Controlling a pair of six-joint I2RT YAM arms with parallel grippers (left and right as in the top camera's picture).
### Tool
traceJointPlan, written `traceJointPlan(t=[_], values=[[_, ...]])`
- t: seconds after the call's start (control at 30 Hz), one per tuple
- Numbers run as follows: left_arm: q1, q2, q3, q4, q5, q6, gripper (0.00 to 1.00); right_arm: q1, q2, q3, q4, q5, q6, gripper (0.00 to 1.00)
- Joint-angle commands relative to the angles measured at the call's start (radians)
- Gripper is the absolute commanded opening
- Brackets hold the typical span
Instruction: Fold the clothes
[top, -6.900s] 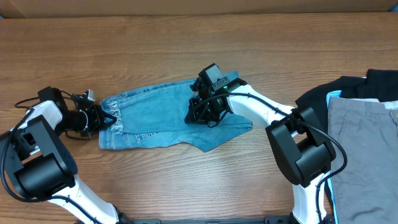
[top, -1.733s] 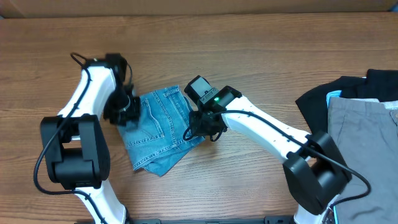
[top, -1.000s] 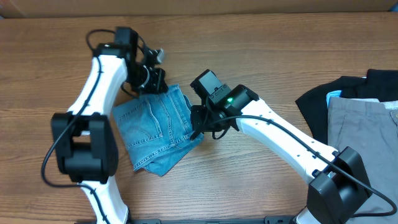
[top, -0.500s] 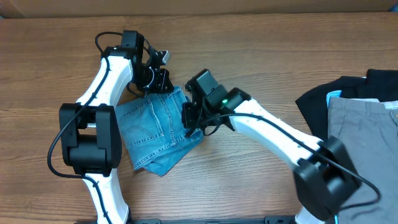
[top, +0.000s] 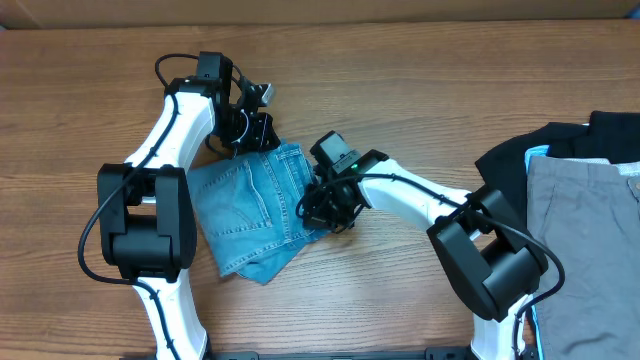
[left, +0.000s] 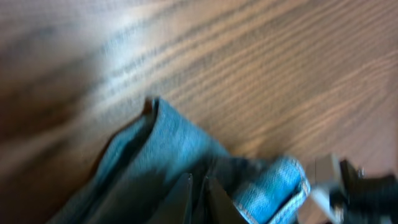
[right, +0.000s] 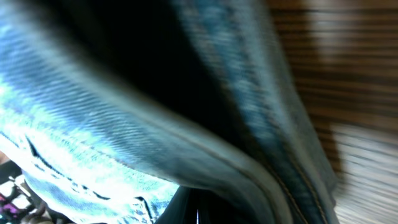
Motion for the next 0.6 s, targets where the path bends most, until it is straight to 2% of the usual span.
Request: traceJointPlan(t=[0.0,0.23,0.37,0.5,0.57], values=[[0.034,0.011,0.06,-0.069,0.024,0.012,0.1,-0.053,-0.031,-0.01,-0.039,0.055,-0.057,0.04],[0.135,-0.021,0.314,-0.36,0.05,0.071,0.18,-0.078,-0.22,0.015,-0.05,0.056,-0.296,0.05],[0.155,-0.08,0.409,-0.454,0.039,0.093,0.21,-0.078,-0.294,0.035,-0.021,0.05,-0.316,0.05],[0.145,-0.144,0.414,-0.475,0.028,0.126,0.24,-0.078,-0.319,0.037,0.078,0.007,-0.312,0.05],[0.128,-0.148,0.412,-0.483,0.01,0.145,0.24,-0.079,-0.315,0.037,0.103,0.015,-0.26,0.05]])
